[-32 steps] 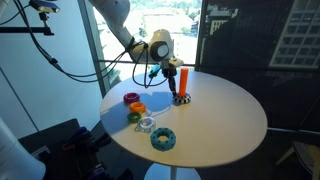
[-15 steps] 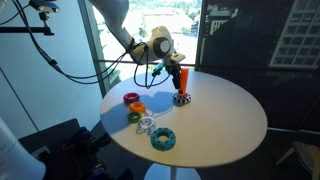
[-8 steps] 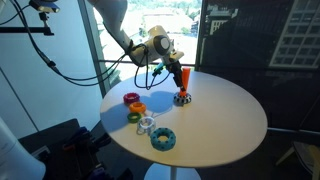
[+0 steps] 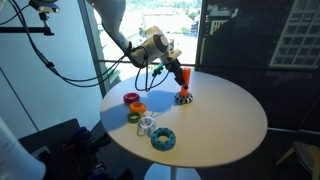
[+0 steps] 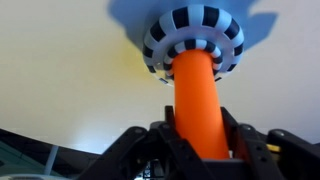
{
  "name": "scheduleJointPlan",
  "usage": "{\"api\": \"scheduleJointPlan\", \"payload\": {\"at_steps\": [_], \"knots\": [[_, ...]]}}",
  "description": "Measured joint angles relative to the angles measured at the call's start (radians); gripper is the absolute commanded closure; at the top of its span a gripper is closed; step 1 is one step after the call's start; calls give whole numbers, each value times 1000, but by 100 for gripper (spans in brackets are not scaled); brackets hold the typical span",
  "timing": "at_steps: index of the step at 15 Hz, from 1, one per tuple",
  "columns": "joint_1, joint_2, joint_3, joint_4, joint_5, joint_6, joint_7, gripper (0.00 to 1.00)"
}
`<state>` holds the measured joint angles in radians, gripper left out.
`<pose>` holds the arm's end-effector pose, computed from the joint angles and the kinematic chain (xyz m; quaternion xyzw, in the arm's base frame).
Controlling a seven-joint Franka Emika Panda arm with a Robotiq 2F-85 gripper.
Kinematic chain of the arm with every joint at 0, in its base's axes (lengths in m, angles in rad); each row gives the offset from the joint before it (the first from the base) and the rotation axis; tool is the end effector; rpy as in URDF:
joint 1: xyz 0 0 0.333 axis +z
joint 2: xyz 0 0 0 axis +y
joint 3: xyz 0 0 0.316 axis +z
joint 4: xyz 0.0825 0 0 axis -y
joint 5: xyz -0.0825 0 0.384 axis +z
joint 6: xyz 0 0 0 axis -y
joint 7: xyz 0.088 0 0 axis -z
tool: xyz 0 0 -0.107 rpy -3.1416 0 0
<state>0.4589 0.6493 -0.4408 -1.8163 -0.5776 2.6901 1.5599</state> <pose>0.6701 0.0576 0.2297 0.8543 -0.4267 0.2729 0.1167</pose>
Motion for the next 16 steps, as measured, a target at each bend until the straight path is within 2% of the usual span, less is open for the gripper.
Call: {"api": "scheduleJointPlan", "payload": {"at_steps": [8, 16], "knots": [[-30, -10, 36, -1, -24, 0, 29, 84], [-99, -34, 125, -2, -13, 0, 20, 84]]}}
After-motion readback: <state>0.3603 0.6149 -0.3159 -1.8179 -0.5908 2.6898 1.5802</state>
